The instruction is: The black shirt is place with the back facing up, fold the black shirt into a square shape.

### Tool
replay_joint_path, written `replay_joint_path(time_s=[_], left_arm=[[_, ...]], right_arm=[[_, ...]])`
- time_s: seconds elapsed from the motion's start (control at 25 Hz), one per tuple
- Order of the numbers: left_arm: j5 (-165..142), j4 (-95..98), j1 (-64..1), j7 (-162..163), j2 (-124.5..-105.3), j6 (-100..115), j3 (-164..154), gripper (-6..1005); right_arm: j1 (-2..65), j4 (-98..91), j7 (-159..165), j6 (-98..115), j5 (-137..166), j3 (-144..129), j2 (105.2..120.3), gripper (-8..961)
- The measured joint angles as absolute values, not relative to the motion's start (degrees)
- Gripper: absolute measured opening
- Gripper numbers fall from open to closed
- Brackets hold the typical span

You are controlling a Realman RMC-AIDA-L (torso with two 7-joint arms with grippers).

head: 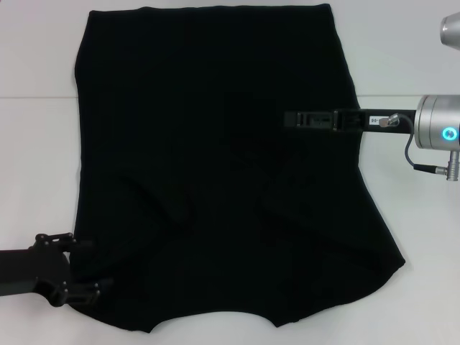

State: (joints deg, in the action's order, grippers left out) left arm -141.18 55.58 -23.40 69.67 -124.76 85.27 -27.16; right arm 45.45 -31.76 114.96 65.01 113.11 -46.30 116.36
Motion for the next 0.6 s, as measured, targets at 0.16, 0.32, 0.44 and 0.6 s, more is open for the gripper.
replay_joint_path(time_s=[0.16, 0.32, 0.44, 0.6], left_arm=[[-141.17, 55.55, -23.65, 69.66, -124.74, 84.88, -27.10, 791], [-141.34, 55.80, -23.72, 69.96, -124.59, 84.80, -26.63, 748], [-141.73, 55.96, -23.78, 70.16, -124.34, 85.56, -25.97, 664], [-142.29, 56.03, -23.82, 70.26, -124.27, 86.31, -25.75, 583]], right_arm=[[45.54, -31.79, 115.32, 65.02, 113.11, -46.28, 116.36, 944], [45.54, -31.82, 115.45, 65.02, 113.11, -46.28, 116.36, 944], [45.54, -31.82, 115.47, 65.03, 113.11, -46.29, 116.30, 943], [45.52, -31.83, 115.49, 65.04, 113.11, -46.28, 116.19, 943]])
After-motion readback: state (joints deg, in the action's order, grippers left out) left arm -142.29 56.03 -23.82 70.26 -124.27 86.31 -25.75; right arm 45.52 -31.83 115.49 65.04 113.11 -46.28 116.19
